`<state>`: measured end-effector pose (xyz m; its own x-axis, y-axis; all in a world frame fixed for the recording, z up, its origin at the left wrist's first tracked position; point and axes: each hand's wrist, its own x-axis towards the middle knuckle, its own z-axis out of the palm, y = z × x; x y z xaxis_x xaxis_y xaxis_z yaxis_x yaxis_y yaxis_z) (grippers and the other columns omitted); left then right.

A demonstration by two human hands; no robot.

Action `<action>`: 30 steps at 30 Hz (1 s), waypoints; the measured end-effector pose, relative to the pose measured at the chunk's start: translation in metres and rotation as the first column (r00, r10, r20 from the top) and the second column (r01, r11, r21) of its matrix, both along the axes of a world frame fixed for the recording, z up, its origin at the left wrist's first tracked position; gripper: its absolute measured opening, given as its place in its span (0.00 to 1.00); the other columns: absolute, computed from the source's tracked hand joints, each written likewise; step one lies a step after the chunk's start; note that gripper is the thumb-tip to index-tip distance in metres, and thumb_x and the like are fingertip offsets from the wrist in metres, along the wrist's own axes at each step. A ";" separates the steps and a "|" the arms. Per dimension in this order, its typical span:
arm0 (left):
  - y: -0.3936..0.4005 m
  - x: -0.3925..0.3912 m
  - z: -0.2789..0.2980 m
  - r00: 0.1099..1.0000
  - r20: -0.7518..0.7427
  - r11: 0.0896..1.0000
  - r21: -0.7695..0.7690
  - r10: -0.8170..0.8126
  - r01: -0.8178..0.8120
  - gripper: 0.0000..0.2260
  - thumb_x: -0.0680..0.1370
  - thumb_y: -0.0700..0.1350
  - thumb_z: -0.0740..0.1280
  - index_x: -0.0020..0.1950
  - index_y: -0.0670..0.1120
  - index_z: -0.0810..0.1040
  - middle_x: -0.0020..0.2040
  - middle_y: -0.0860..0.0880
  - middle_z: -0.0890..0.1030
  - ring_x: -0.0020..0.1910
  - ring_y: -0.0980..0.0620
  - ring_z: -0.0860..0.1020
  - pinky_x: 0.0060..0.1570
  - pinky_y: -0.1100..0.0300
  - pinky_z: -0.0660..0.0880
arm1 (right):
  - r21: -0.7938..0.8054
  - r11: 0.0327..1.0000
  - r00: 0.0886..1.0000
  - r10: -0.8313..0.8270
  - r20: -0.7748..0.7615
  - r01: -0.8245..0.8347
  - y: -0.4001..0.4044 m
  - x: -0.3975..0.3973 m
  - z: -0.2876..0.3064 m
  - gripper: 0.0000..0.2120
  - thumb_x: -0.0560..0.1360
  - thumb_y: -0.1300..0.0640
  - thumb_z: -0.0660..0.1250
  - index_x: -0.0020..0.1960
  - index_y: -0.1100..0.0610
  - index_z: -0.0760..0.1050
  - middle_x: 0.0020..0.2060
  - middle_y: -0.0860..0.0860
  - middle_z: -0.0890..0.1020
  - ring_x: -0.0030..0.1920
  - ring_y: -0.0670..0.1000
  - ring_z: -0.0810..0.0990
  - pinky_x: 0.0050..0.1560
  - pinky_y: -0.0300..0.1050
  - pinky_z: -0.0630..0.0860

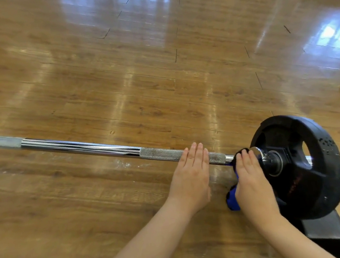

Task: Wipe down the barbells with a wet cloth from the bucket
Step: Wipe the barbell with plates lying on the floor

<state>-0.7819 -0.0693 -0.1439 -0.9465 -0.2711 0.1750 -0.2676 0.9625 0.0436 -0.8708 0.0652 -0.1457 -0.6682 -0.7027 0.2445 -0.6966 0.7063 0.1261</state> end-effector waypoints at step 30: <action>-0.003 0.001 0.001 1.000 0.013 1.000 -0.001 -0.021 0.021 0.38 0.61 0.55 0.74 0.67 0.38 0.73 0.66 0.40 0.74 0.67 0.43 0.72 0.68 0.50 0.63 | -0.027 0.997 0.996 0.068 0.060 -0.066 -0.006 -0.002 0.000 0.32 0.56 0.76 0.72 0.60 0.72 0.74 0.59 0.66 0.77 0.62 0.65 0.74 0.68 0.56 0.66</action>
